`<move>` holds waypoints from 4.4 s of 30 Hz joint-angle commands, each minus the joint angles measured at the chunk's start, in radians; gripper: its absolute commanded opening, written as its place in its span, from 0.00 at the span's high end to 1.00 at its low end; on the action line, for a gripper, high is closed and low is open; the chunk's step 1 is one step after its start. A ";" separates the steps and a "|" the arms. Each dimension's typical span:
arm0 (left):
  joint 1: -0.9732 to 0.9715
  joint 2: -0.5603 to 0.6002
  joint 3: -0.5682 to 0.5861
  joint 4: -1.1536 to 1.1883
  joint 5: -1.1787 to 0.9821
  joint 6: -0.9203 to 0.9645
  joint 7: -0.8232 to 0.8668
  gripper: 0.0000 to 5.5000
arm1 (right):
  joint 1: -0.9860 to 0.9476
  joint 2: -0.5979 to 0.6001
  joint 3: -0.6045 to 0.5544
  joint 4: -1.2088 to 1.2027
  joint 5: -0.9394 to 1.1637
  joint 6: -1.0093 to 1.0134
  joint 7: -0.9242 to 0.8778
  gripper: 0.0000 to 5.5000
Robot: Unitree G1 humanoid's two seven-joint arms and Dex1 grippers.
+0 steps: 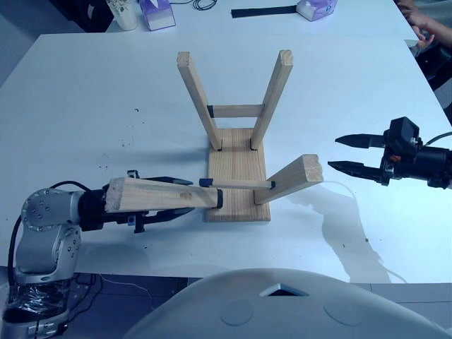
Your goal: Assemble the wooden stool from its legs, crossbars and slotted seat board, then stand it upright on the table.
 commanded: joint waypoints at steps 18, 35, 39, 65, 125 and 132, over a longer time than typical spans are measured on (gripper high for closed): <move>-0.129 0.208 -0.125 0.136 0.105 0.129 -0.029 0.62 | 0.067 0.039 0.002 -0.089 -0.006 -0.013 -0.085 0.47; -0.212 0.245 -0.258 0.032 0.079 0.346 0.100 0.62 | 0.041 0.055 0.025 -0.112 0.000 -0.013 -0.111 0.47; -0.231 0.258 -0.294 0.020 0.100 0.365 0.129 0.62 | 0.037 0.059 0.033 -0.123 0.002 -0.011 -0.117 0.47; -0.331 0.266 -0.464 0.007 0.227 0.368 0.356 0.62 | 0.112 0.049 0.131 -0.154 -0.142 -0.089 -0.124 0.47; -0.430 0.135 -0.570 0.001 0.219 0.516 0.509 0.62 | -0.317 0.745 0.307 -0.471 0.209 0.064 -0.940 1.00; -0.395 0.136 -0.543 -0.030 0.209 0.519 0.543 0.62 | -0.335 0.457 -0.235 -0.194 0.315 0.019 -1.050 0.83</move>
